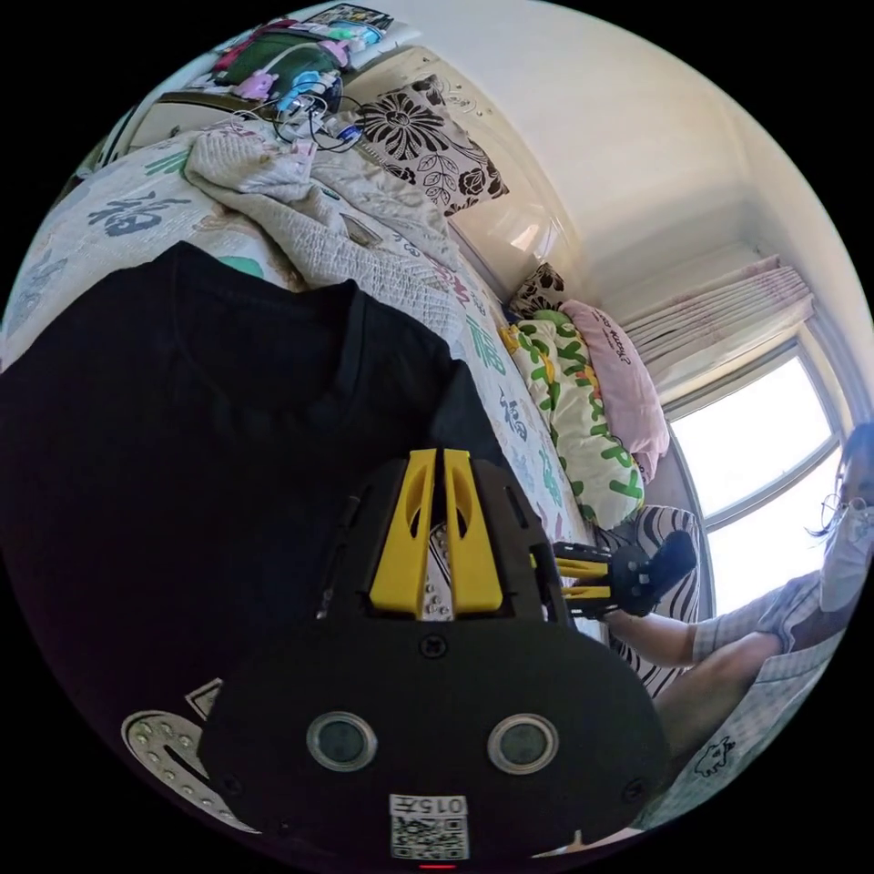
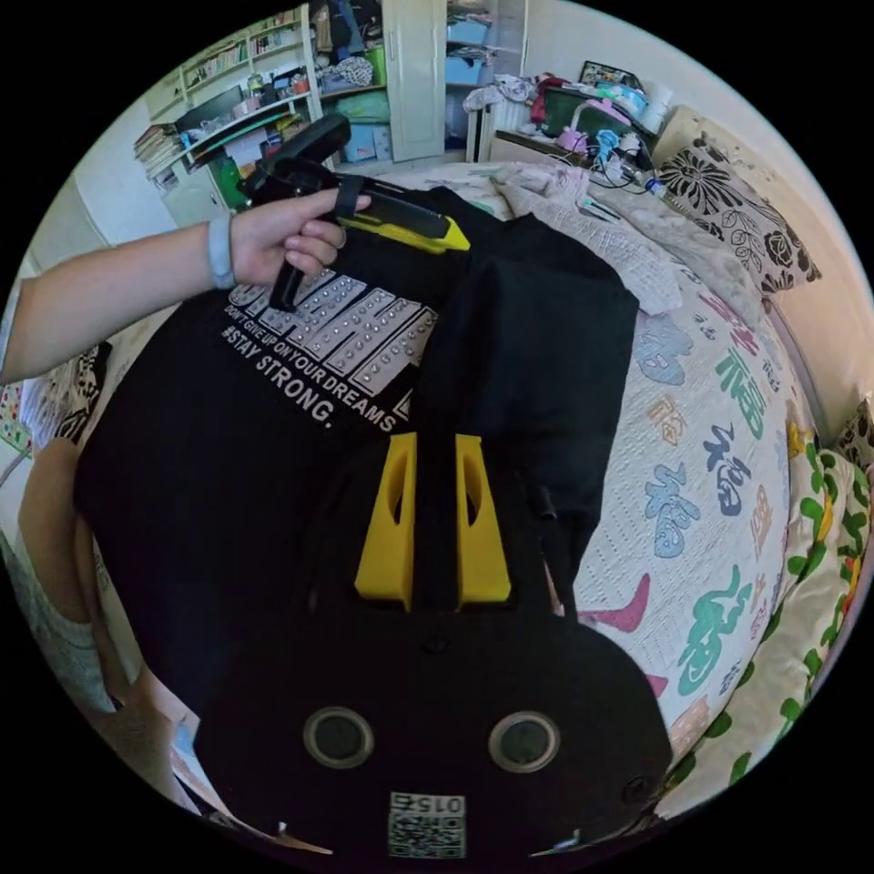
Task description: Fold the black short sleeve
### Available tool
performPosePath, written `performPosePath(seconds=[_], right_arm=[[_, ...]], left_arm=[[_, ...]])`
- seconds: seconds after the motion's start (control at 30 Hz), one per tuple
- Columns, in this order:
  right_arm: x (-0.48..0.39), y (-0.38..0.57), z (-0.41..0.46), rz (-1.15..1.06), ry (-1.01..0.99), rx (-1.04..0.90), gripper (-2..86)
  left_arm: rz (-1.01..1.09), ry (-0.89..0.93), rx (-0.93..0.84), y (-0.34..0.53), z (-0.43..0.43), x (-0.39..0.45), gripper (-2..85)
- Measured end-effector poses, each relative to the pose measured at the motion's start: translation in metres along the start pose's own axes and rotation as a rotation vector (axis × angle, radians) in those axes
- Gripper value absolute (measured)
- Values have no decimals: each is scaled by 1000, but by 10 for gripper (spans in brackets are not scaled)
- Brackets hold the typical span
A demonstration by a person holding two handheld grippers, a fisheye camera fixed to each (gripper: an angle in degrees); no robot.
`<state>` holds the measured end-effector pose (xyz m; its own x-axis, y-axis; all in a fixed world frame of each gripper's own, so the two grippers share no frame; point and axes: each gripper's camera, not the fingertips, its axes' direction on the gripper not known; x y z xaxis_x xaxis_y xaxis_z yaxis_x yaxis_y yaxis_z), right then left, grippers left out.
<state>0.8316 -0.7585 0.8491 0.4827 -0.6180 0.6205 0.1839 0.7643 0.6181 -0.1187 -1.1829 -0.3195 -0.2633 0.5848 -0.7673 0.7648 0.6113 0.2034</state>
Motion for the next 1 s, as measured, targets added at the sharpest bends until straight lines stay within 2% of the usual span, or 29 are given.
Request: performPosePath(seconds=[0.07, 0.17, 0.33, 0.4, 0.5, 0.57, 0.63, 0.77, 0.93, 1.0], right_arm=[[-3, -8, -7, 45, -1, 32, 7], [-5, -18, -26, 83, -6, 97, -1], [-17, -33, -21, 66, -128, 18, 38], [-16, -34, -41, 137, -139, 119, 54], [2, -35, -61, 292, -71, 227, 68], [15, -41, -56, 390, -28, 200, 73], [25, -50, -44, 458, -68, 154, 75], [23, -75, -21, 540, -143, 91, 68], [11, -98, -29, 564, -145, 109, 56], [-11, -112, -54, 524, -89, 198, 65]], left_arm=[[2, -10, -5, 2, -9, 1, -2], [20, -34, -19, 6, -26, 4, 0], [39, -176, -114, 18, -45, 5, 17], [63, -240, -65, 22, -65, 14, 43], [102, -223, 39, 11, -83, 35, 65], [117, -170, 22, -3, -74, 46, 70], [95, -125, -39, -16, -56, 49, 73], [73, -261, -269, -20, -12, 48, 44], [69, -258, -241, -9, -54, 57, 53], [182, -184, -171, 16, -98, 79, 79]])
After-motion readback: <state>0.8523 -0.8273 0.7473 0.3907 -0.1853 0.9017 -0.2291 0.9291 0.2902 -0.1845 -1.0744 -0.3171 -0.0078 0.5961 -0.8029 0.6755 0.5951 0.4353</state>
